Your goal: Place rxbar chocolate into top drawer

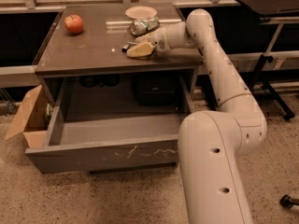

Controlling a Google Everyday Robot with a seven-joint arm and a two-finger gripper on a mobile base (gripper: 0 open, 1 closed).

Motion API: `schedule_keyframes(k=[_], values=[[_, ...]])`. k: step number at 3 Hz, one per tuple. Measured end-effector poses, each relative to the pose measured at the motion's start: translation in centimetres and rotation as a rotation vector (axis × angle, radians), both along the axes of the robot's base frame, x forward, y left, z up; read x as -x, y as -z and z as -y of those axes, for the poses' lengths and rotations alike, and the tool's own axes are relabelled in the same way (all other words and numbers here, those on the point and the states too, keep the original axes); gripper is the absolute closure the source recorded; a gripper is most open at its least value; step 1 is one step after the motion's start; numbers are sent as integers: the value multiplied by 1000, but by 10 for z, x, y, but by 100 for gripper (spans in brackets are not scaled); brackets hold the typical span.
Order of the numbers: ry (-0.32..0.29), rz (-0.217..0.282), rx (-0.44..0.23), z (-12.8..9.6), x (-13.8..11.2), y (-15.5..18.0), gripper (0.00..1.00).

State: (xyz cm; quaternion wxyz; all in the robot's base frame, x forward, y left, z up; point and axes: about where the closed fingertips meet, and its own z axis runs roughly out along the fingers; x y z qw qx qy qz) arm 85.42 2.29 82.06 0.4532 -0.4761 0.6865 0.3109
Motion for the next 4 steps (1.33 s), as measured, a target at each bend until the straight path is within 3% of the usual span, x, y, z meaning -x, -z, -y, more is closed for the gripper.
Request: schedule_keyframes(k=[2,4], values=[[4,-20,-11,0,0,0,96],[-132,105,-30,-34,25,-57,100]])
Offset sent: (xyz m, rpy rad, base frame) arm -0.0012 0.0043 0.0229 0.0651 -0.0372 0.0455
